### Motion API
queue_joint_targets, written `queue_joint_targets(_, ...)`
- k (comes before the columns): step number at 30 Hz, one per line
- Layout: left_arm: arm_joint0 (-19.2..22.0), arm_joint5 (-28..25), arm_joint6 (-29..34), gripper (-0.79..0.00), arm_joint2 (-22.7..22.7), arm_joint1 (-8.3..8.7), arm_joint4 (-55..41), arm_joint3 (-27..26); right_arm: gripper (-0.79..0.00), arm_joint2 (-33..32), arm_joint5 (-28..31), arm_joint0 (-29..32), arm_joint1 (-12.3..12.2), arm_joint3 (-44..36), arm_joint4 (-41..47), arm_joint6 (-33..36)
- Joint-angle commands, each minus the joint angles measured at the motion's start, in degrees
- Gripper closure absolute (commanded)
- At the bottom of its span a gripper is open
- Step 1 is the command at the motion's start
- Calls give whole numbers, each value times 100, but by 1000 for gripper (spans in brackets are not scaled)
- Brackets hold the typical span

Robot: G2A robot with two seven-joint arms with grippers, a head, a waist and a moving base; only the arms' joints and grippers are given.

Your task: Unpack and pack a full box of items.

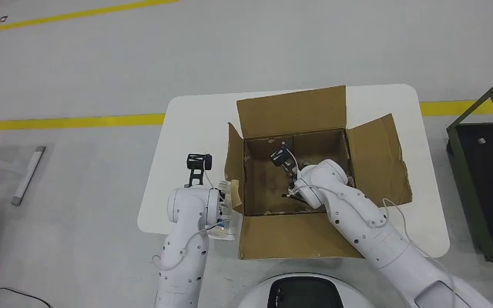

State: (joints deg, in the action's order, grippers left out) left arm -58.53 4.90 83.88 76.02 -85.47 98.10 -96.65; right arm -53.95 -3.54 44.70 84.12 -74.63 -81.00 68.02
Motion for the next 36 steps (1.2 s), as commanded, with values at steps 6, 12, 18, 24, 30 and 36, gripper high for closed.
queue_joint_targets(6, 0, 0, 0, -785, 0, 0, 0, 0, -314, 33, -68, -1, 46, 86, -50, -32)
queue_joint_targets(12, 0, 0, 0, -785, 0, 0, 0, 0, -12, 14, -121, 8, 76, 57, -93, -74)
queue_joint_targets(18, 0, 0, 0, -785, 0, 0, 0, 0, 0, -89, -218, 57, 93, -119, -57, -167)
queue_joint_targets(24, 0, 0, 0, -785, 0, 0, 0, 0, 0, -513, -353, 344, 69, -1025, 512, -119)
queue_joint_targets(30, 0, 0, 0, -785, 0, 0, 0, 0, 0, -1028, -511, 787, 10, -1930, 1050, -9)
queue_joint_targets(36, 0, 0, 0, -785, 0, 0, 0, 0, 0, -1399, -742, 1139, -39, -2569, 1236, -125)
